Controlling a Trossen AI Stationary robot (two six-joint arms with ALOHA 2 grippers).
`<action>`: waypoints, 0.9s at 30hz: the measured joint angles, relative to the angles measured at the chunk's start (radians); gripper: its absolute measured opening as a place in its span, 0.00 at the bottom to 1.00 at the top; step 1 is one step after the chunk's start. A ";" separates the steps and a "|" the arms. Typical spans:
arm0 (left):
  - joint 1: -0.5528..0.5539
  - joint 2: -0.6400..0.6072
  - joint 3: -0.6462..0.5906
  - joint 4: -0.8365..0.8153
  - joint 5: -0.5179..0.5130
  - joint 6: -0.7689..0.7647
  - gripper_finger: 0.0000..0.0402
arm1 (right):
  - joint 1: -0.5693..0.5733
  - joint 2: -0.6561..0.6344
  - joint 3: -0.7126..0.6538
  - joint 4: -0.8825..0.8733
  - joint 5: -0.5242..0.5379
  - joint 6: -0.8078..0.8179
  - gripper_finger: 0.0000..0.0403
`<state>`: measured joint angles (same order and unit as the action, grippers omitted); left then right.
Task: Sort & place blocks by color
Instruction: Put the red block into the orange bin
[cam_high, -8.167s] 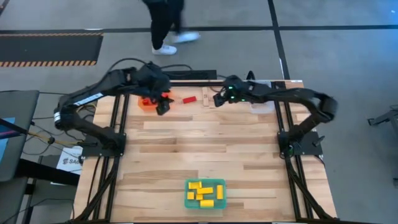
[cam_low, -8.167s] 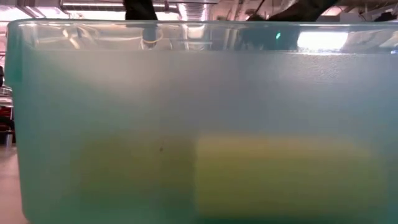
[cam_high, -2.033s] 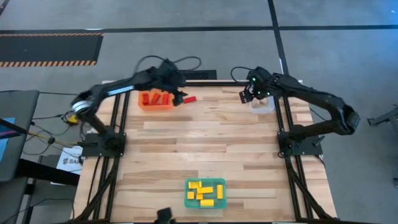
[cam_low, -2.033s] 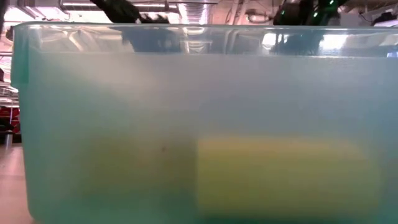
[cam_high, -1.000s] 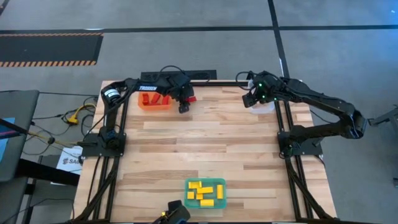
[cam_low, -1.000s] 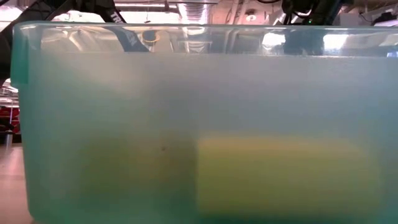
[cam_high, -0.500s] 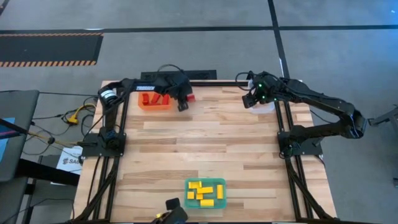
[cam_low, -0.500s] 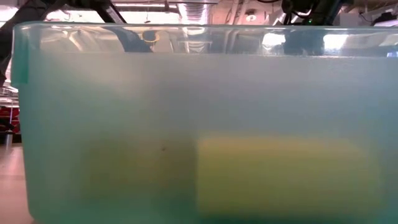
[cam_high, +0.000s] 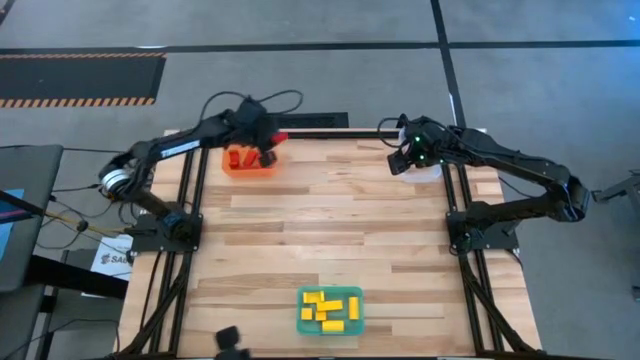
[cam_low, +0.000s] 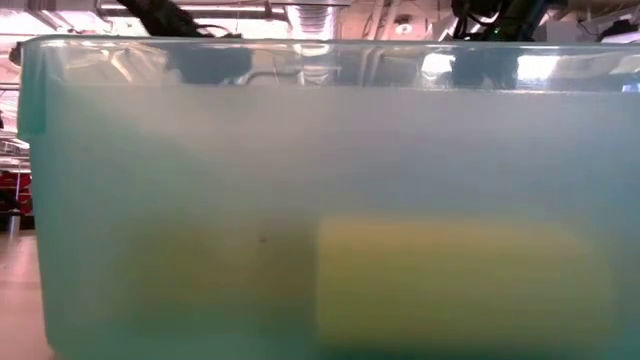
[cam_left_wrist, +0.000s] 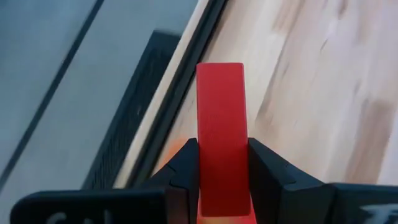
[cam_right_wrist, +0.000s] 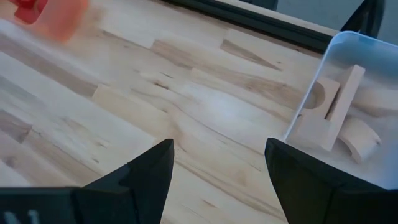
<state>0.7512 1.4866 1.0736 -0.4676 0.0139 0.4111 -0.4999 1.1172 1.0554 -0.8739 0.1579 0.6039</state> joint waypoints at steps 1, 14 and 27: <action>0.023 -0.032 -0.048 0.011 0.000 -0.003 0.18 | 0.007 0.000 0.000 0.000 0.000 0.004 0.68; 0.166 -0.118 -0.343 0.082 0.007 0.095 0.18 | 0.029 0.000 0.000 0.047 0.004 0.027 0.68; 0.152 -0.113 -0.342 0.139 0.015 0.079 0.43 | 0.029 0.000 0.000 0.046 0.004 0.045 0.68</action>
<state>0.9035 1.3735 0.7311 -0.3284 0.0291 0.4897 -0.4713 1.1175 1.0550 -0.8284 0.1618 0.6487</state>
